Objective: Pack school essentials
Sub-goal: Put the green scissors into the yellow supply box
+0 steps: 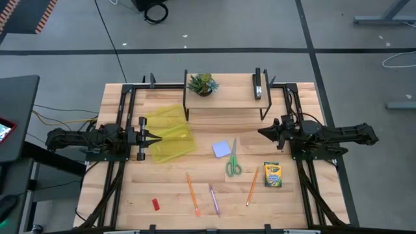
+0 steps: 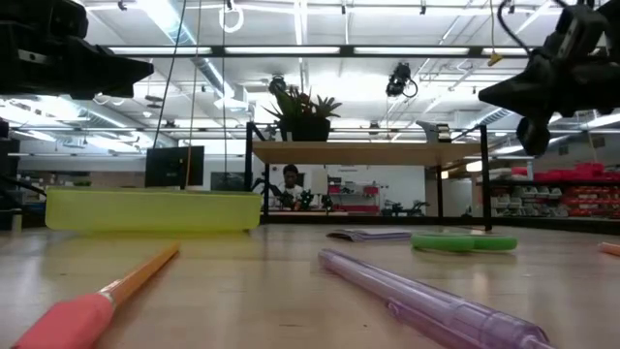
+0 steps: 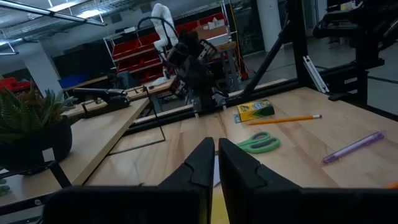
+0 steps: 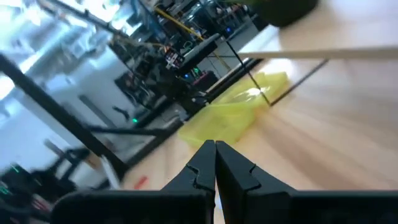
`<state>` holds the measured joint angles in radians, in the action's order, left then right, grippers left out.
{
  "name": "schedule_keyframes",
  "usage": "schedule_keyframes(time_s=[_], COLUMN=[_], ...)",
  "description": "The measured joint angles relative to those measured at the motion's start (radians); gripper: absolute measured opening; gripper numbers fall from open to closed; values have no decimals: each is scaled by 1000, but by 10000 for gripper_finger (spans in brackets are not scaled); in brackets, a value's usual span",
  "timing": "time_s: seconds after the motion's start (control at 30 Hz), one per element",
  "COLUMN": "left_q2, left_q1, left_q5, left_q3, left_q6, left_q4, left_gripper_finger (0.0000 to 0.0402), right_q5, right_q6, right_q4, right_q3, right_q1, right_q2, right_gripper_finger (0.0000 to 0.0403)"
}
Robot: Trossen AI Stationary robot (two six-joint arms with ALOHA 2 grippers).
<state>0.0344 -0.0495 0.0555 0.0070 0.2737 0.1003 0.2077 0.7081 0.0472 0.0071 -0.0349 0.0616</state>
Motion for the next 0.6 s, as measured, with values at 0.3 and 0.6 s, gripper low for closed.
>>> schedule_keyframes(time_s=[0.3,0.6], left_q2=[0,0], left_q1=[1,1], left_q5=[0,20], left_q3=[0,0], left_q6=[69,115], left_q4=[1,0], left_gripper_finger=[32,29], right_q5=[1,-3], right_q6=[337,525], right_q4=[5,5], right_q3=[0,0], right_q1=[0,0], right_q2=[1,18], right_gripper_finger=[15,15])
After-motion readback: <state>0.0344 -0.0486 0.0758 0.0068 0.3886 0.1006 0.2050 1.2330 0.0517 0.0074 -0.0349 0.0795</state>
